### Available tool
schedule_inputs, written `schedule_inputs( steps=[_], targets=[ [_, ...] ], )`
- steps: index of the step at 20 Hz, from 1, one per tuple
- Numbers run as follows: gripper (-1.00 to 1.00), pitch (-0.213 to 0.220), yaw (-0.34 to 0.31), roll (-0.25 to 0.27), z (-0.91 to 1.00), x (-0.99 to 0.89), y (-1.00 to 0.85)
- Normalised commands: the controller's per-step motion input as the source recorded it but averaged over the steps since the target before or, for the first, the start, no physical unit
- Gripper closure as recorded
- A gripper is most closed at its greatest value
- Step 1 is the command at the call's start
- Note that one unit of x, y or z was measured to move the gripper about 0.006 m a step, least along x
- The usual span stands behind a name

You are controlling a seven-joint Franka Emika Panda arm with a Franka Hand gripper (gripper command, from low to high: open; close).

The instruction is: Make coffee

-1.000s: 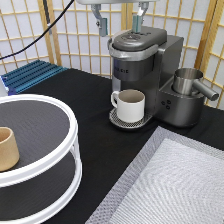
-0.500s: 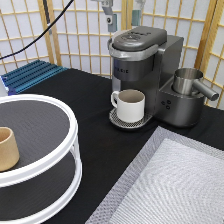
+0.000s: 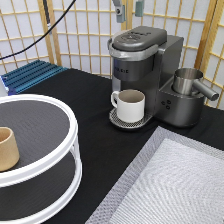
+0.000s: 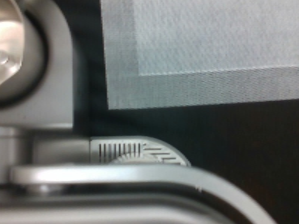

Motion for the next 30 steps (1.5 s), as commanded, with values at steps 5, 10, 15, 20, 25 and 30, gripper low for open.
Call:
schedule_inputs(
  steps=[5, 10, 15, 20, 25, 30],
  targets=[
    [-1.00, 0.009, -0.034, 0.104, -0.09, -0.25, -0.42],
    [-1.00, 0.001, -0.019, 0.074, -0.10, -0.12, -0.17],
    [-1.00, 0.000, -0.001, 0.067, -0.16, -0.08, -0.02],
    [-1.00, 0.000, 0.000, 0.035, -0.23, -0.33, 0.05],
    [-1.00, 0.000, 0.002, 0.044, -0.55, -0.23, -0.05],
    [-1.00, 0.006, 0.005, 0.000, -1.00, -0.04, -0.13]
  ],
)
